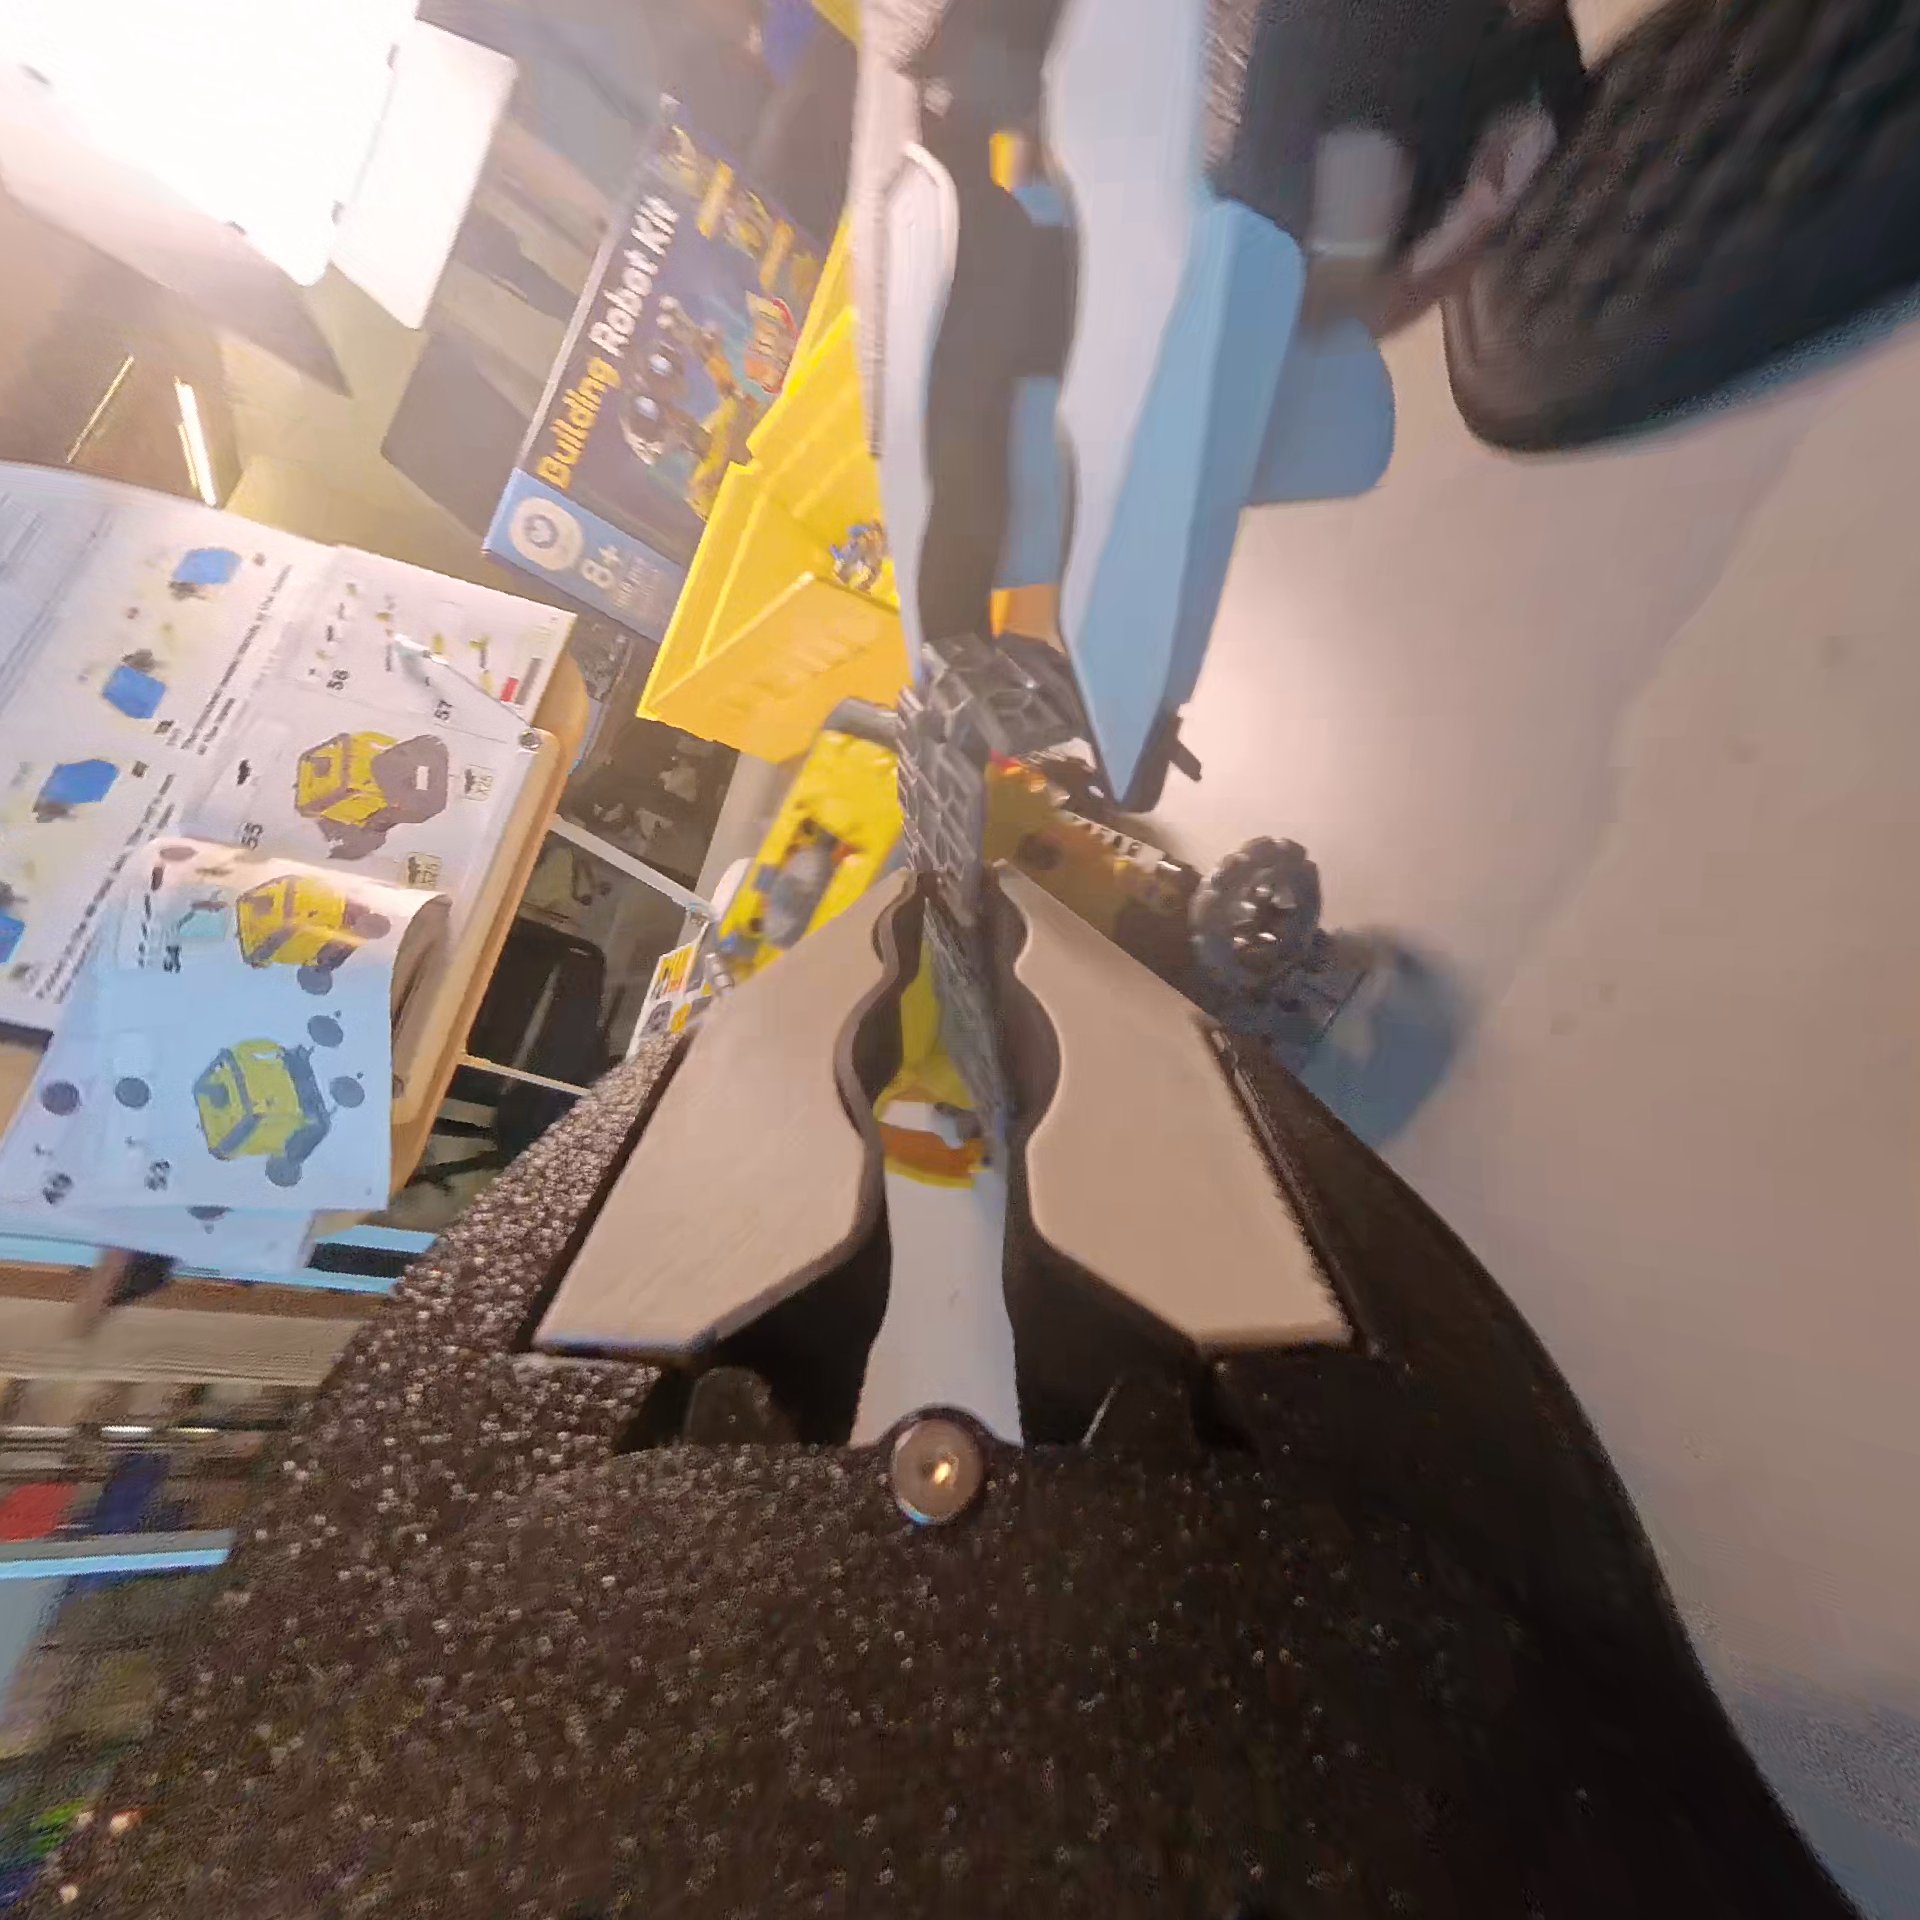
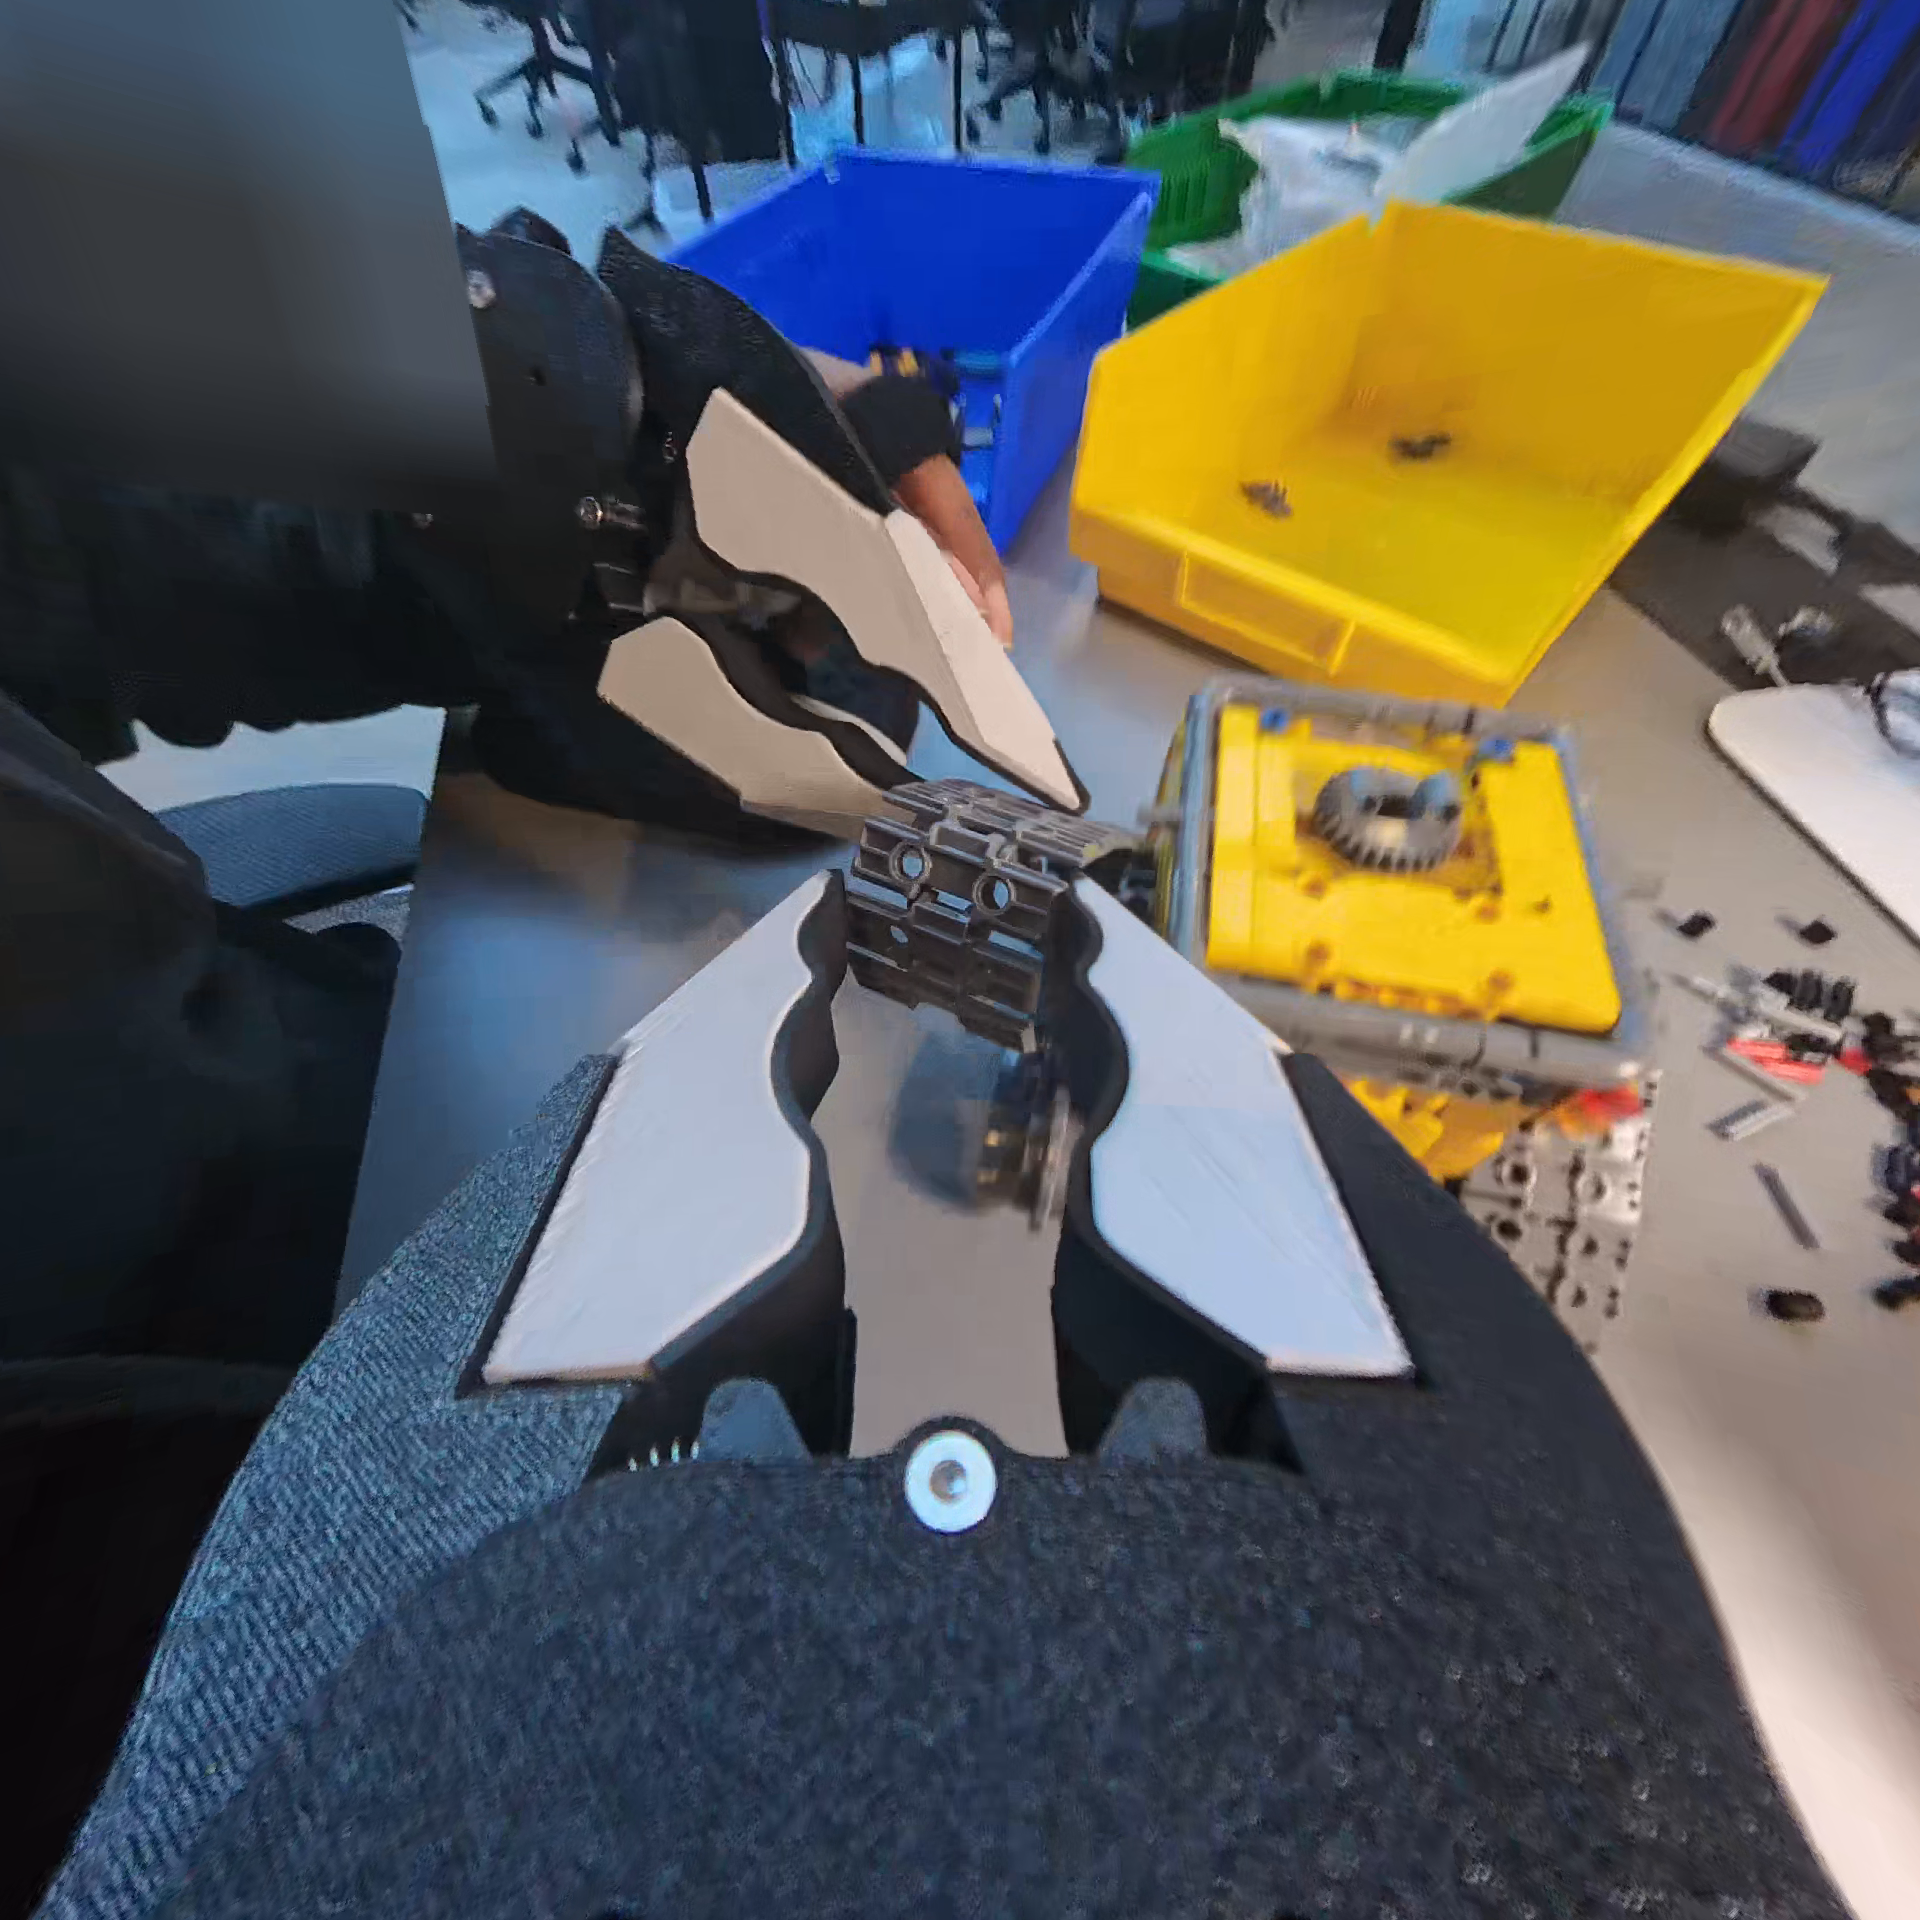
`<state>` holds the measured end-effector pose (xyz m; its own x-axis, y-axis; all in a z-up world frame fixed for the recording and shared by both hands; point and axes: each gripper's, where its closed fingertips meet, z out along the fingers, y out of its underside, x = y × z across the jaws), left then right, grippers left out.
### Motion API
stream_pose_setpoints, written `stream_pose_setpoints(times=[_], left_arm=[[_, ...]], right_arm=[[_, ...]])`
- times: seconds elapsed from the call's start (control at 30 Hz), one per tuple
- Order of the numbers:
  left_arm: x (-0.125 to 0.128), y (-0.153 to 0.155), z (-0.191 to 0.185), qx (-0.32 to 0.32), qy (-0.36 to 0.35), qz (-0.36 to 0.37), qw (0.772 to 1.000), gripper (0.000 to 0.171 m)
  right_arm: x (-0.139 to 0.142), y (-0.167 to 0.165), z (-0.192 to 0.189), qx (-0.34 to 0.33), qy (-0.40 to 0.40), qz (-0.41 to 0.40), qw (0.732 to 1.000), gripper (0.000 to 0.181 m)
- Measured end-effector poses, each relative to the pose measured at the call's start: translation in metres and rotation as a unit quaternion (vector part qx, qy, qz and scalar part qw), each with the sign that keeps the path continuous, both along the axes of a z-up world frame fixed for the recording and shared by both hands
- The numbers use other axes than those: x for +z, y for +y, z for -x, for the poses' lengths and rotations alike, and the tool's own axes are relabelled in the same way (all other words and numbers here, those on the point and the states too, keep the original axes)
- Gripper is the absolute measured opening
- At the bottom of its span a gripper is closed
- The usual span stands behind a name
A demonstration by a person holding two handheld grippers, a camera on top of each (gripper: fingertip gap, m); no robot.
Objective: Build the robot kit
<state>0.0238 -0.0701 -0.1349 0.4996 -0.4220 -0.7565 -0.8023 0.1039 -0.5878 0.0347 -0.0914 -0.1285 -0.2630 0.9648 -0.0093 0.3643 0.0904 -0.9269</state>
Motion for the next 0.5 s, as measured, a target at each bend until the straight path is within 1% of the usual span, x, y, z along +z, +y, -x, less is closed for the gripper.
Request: stream_pose_setpoints(times=[0.03, 0.07, 0.1, 0.13, 0.17, 0.2, 0.23, 0.27, 0.3, 0.33, 0.37, 0.4, 0.43, 0.47, 0.5], left_arm=[[0.009, -0.002, 0.000, 0.001, -0.039, 0.008, 0.999, 0.009], [0.015, -0.003, 0.004, 0.009, -0.079, 0.019, 0.997, 0.009], [0.021, -0.002, 0.011, 0.018, -0.116, 0.027, 0.993, 0.009], [0.023, -0.003, 0.016, 0.024, -0.157, 0.045, 0.986, 0.009], [0.025, -0.003, 0.022, 0.031, -0.211, 0.067, 0.975, 0.009], [0.028, -0.004, 0.026, 0.032, -0.275, 0.086, 0.957, 0.008], [0.029, -0.006, 0.029, 0.027, -0.343, 0.112, 0.932, 0.009], [0.029, -0.008, 0.033, 0.020, -0.412, 0.143, 0.900, 0.009], [0.030, -0.008, 0.039, 0.016, -0.474, 0.158, 0.866, 0.008], [0.029, -0.009, 0.046, 0.013, -0.525, 0.168, 0.834, 0.008], [0.028, -0.011, 0.054, 0.014, -0.565, 0.176, 0.806, 0.008], [0.026, -0.012, 0.062, 0.020, -0.596, 0.183, 0.781, 0.008], [0.024, -0.014, 0.073, 0.035, -0.617, 0.184, 0.764, 0.008], [0.020, -0.015, 0.085, 0.060, -0.627, 0.181, 0.755, 0.008], [0.011, -0.019, 0.092, 0.081, -0.627, 0.196, 0.750, 0.008]], right_arm=[[0.010, 0.001, -0.001, 0.007, 0.019, -0.002, 1.000, 0.041], [0.019, 0.004, -0.002, 0.008, 0.034, -0.010, 0.999, 0.048], [0.023, 0.013, -0.003, -0.003, 0.034, -0.033, 0.999, 0.059], [0.023, 0.025, -0.004, -0.022, 0.024, -0.071, 0.997, 0.069], [0.018, 0.037, -0.004, -0.037, 0.006, -0.117, 0.992, 0.080], [0.009, 0.047, -0.003, -0.047, -0.019, -0.161, 0.986, 0.091], [-0.003, 0.055, -0.001, -0.050, -0.050, -0.195, 0.978, 0.104], [-0.016, 0.065, 0.003, -0.058, -0.086, -0.215, 0.971, 0.118], [-0.027, 0.073, 0.007, -0.062, -0.113, -0.215, 0.968, 0.127], [-0.036, 0.076, 0.013, -0.057, -0.130, -0.192, 0.971, 0.132], [-0.042, 0.077, 0.017, -0.046, -0.142, -0.158, 0.976, 0.130], [-0.046, 0.076, 0.021, -0.033, -0.148, -0.127, 0.980, 0.122], [-0.045, 0.076, 0.024, -0.024, -0.141, -0.106, 0.984, 0.121], [-0.046, 0.077, 0.022, -0.016, -0.149, -0.108, 0.983, 0.121], [-0.046, 0.078, 0.017, -0.006, -0.162, -0.120, 0.980, 0.120]])
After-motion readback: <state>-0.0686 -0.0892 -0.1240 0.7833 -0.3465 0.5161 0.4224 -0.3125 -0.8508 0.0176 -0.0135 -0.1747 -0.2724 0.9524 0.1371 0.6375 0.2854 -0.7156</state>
